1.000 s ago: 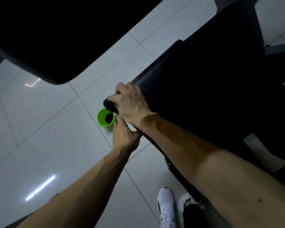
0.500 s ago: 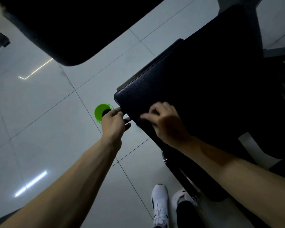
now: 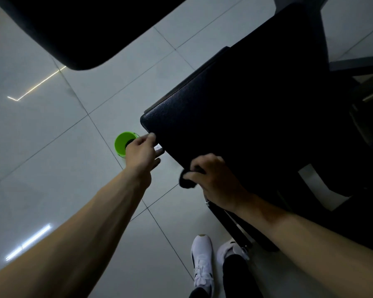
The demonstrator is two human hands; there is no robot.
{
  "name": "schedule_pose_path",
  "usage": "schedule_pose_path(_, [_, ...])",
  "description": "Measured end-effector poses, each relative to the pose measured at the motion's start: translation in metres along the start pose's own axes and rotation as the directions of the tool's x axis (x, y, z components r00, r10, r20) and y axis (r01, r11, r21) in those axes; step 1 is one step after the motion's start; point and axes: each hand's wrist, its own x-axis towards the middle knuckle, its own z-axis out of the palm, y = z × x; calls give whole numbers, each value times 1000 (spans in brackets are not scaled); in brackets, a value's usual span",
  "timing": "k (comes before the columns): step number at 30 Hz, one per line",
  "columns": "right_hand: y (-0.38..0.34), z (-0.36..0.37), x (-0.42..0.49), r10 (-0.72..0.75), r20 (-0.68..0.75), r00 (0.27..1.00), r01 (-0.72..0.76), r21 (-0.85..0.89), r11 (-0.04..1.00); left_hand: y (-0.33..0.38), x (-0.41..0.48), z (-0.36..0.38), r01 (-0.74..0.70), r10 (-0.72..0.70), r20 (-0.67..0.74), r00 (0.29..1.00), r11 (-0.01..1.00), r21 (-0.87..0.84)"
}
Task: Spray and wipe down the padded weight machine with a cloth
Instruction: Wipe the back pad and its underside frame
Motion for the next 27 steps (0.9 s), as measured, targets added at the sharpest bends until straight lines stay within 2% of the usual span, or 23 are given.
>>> schedule_pose_path(2, [16, -10, -16, 60, -29, 998, -59, 3, 998, -4, -1, 2, -58, 58, -7, 998, 998, 27])
schedule_pose_path(4, [29, -20, 5, 188, -166, 968, -188, 15, 982, -9, -4, 6, -83, 83, -6, 997, 997, 2])
schedule_pose_path(5, [36, -26, 25, 283, -257, 924, -285, 29, 958, -12, -6, 8, -81, 81, 5, 997, 997, -2])
schedule_pose_path(7, [48, -34, 69, 515, -377, 770, -508, 127, 852, -21, -12, 14, -50, 50, 33, 998, 999, -5])
schedule_pose_path(8, [51, -35, 86, 599, -412, 687, -577, 193, 794, -26, -16, 17, -36, 37, 45, 998, 999, -10])
schedule_pose_path(9, [49, -33, 95, 634, -433, 641, -597, 239, 766, -30, -18, 19, -30, 30, 52, 998, 1000, -10])
schedule_pose_path(10, [42, -28, 96, 620, -432, 655, -579, 241, 779, -34, -21, 22, -23, 24, 50, 998, 1000, -9])
schedule_pose_path(12, [22, -13, 67, 484, -380, 788, -477, 121, 871, -39, -25, 27, -7, 7, 44, 999, 1000, -6])
schedule_pose_path(14, [6, -1, 14, 307, -263, 915, -314, 17, 949, -43, -24, 29, -4, 4, 38, 999, 1000, -4])
schedule_pose_path(15, [2, 2, -16, 255, -178, 950, -261, -11, 965, -45, -24, 30, -17, 17, 35, 999, 1000, 14])
schedule_pose_path(17, [-1, 1, -63, 191, -60, 980, -192, -21, 981, -48, -20, 29, -49, 47, 26, 999, 995, 82])
schedule_pose_path(19, [9, -10, -77, 191, -28, 981, -191, -3, 982, -52, -14, 29, -108, 121, -47, 992, 969, 220])
schedule_pose_path(21, [29, -23, -55, 293, -125, 948, -292, 29, 956, -55, -17, 33, -222, 297, -122, 947, 880, 421])
schedule_pose_path(22, [43, -29, -35, 381, -204, 902, -376, 64, 924, -56, -22, 34, -280, 402, -113, 908, 788, 548])
schedule_pose_path(24, [68, -42, 4, 571, -323, 755, -554, 153, 818, -64, -34, 36, -412, 588, 43, 808, 511, 754])
schedule_pose_path(25, [75, -46, 17, 627, -358, 692, -603, 192, 775, -72, -37, 37, -492, 645, 162, 747, 372, 787])
schedule_pose_path(26, [76, -47, 24, 642, -374, 669, -616, 204, 761, -78, -43, 38, -553, 659, 273, 701, 260, 792])
schedule_pose_path(27, [69, -45, 23, 630, -373, 681, -609, 189, 770, -85, -44, 39, -605, 651, 373, 661, 169, 778])
